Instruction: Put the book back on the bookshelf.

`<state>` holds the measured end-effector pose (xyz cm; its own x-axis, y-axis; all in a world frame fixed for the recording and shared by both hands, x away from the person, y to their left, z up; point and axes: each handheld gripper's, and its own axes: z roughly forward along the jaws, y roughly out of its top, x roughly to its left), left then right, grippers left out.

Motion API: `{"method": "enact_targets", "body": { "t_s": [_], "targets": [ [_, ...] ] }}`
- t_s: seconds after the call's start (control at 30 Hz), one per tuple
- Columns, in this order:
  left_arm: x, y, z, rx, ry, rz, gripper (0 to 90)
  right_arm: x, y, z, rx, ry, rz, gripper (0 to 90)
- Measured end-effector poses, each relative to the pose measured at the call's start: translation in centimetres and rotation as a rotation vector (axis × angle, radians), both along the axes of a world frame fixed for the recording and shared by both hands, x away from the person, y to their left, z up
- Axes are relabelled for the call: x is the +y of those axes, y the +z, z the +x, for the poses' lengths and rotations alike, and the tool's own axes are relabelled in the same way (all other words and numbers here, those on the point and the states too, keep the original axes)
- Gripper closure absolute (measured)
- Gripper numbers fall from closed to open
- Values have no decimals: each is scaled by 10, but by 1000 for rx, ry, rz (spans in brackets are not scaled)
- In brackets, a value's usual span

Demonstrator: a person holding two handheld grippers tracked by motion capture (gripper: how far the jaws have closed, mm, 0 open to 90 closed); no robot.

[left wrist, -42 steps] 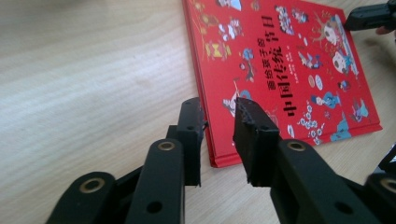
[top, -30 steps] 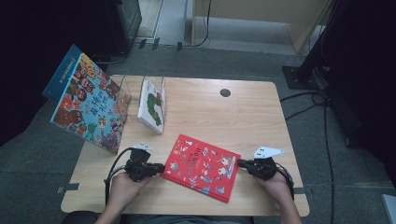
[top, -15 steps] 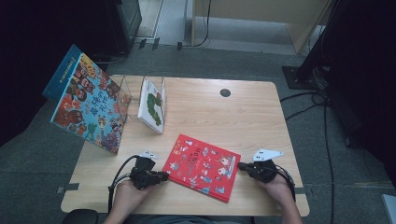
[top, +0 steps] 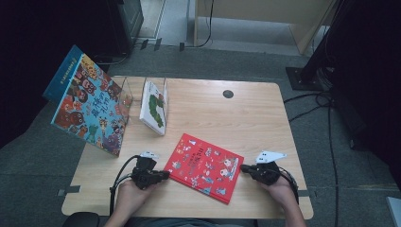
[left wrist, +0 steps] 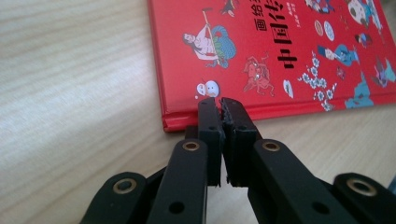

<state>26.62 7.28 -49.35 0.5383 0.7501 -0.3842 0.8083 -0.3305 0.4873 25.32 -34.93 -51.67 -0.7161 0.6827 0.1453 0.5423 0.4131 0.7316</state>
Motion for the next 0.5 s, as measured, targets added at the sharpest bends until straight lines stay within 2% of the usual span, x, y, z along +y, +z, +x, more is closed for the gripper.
{"method": "enact_targets", "body": {
  "t_s": [0.1,0.2,0.3,0.43,0.5],
  "targets": [
    [1,-1,9,-2,30,-10,886,1,0,1,-3,-2,2,900],
    [0,0,17,-29,39,16,886,2,0,2,-4,-3,-1,900],
    [-1,0,27,-38,56,14,882,3,-1,3,-5,-4,5,900],
    [-1,0,41,-38,64,20,879,5,-1,4,-12,-4,3,900],
    [0,0,46,-27,77,8,878,6,-1,5,-8,-6,5,900]
  ]
}}
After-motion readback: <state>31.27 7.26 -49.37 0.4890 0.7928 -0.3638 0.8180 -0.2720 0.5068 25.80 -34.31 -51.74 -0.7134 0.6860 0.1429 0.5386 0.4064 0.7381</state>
